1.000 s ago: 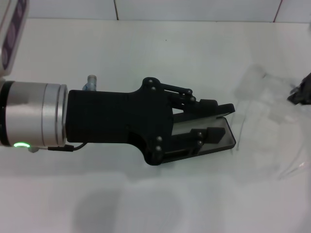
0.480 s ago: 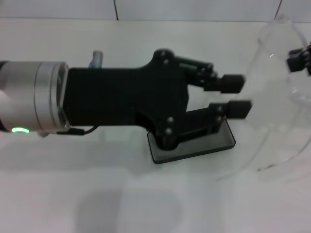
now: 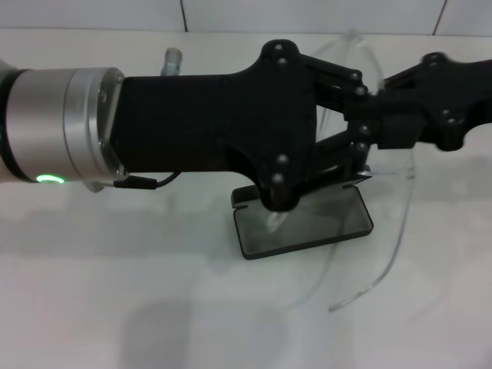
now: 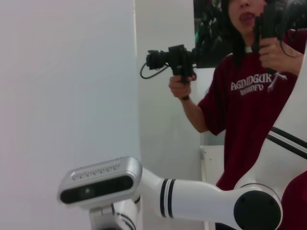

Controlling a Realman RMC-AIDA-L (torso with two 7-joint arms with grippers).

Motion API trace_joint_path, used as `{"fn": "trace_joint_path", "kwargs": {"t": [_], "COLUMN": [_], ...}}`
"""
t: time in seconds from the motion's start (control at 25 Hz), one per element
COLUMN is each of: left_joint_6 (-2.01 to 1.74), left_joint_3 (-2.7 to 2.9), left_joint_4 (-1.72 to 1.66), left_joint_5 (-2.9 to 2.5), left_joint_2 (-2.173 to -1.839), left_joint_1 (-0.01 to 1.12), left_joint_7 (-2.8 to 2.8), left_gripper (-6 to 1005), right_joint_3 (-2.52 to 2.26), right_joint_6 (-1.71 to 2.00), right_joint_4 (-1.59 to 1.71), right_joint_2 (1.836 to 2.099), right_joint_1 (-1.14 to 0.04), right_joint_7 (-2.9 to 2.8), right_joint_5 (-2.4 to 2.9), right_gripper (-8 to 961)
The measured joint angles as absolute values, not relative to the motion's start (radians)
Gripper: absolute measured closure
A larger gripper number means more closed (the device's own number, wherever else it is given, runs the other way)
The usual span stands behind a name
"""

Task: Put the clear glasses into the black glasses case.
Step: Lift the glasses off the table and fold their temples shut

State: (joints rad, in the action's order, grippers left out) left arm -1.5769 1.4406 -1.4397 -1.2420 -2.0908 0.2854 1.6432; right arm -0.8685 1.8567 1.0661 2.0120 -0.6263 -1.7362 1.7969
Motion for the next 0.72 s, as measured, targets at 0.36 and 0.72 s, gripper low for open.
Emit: {"fn": "trace_joint_path", "kwargs": {"t": [0.36,0.72], "left_joint_6": [-1.590,-1.627], "left_joint_3": [1.377,1.310], "left_joint_4": [-1.378,-1.259], "left_joint_5": [-1.241,-1.216], "left_joint_2": [-2.091,-2.090], "left_joint_1": [0.294,0.310], "left_joint_7": [1.612,1.564], "left_gripper": [886,886], "right_joint_3": [-0.870,-0.862], "right_joint_6": [1.862,1.878], "right_joint_4": [0.943,0.938], "right_joint_2": [2.017,2.013], "right_joint_1": [-0.686,-0.673], "right_joint_7": [-1.665,-1.651], "right_joint_5": [1.772,1.737], "right_gripper": [834,835]}}
